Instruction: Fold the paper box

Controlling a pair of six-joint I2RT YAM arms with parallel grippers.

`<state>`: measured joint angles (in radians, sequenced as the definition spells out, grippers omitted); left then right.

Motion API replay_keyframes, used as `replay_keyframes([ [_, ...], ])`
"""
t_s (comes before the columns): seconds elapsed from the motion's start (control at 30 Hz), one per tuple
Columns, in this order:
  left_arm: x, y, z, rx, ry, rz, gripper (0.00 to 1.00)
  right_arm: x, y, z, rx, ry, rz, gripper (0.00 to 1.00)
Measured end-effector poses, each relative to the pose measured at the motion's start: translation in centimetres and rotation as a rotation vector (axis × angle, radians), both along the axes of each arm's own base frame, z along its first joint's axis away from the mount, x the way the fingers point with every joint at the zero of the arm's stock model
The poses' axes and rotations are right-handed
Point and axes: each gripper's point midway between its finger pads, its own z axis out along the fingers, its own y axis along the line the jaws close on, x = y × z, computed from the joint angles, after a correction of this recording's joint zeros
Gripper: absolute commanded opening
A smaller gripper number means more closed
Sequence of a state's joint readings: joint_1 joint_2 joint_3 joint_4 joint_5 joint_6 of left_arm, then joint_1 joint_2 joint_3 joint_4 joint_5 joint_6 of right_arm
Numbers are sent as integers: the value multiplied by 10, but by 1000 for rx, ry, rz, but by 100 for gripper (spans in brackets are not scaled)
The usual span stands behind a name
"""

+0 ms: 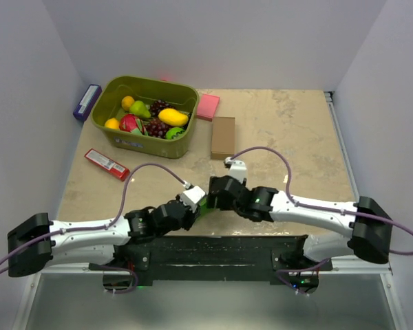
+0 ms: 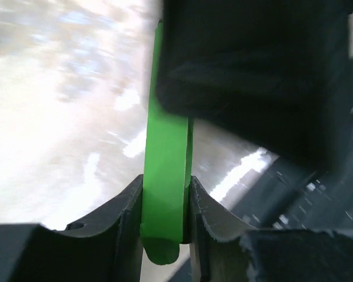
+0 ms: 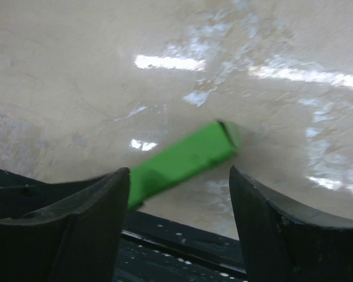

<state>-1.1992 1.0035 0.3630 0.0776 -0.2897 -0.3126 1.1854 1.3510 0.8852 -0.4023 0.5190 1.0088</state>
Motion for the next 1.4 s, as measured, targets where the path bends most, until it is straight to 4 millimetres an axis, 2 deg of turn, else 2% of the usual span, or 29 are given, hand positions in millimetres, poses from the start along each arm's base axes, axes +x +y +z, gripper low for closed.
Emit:
replay_keyframes([
  [0.13,34,4,17,66,-88,135,13,31,-48,7,12,9,-65,78],
  [0.23,52,3,21,128,-136,185,13,58,-78,19,23,-21,-115,79],
  [0.4,80,14,8,297,-189,247,14,90,-106,30,27,-60,-145,79],
  [0.53,104,18,3,435,-227,299,16,104,-117,35,42,-82,-151,79],
  [0.63,117,14,-2,521,-255,326,29,107,-114,38,59,-91,-131,79],
  [0.67,121,12,-5,551,-264,333,45,108,-114,38,63,-96,-127,80],
  [0.77,126,11,-20,637,-259,330,68,106,-112,36,69,-89,-109,81],
  [0.87,120,20,-39,722,-225,302,81,105,-115,33,60,-87,-106,83],
  [1.03,110,4,-29,620,-168,244,86,106,-121,38,56,-103,-110,85],
  [1.07,107,-1,-24,588,-154,223,91,106,-123,39,54,-106,-112,85],
  [1.13,101,-12,-9,506,-135,180,92,108,-126,41,49,-115,-115,85],
  [1.27,94,-29,43,267,-102,120,93,110,-131,50,44,-150,-109,87],
  [1.3,97,-29,61,179,-92,121,94,110,-133,55,47,-168,-106,87],
  [1.33,104,-22,79,110,-91,140,100,110,-134,61,52,-189,-103,87],
  [1.4,119,-5,111,-4,-107,197,100,111,-136,76,67,-242,-99,88],
])
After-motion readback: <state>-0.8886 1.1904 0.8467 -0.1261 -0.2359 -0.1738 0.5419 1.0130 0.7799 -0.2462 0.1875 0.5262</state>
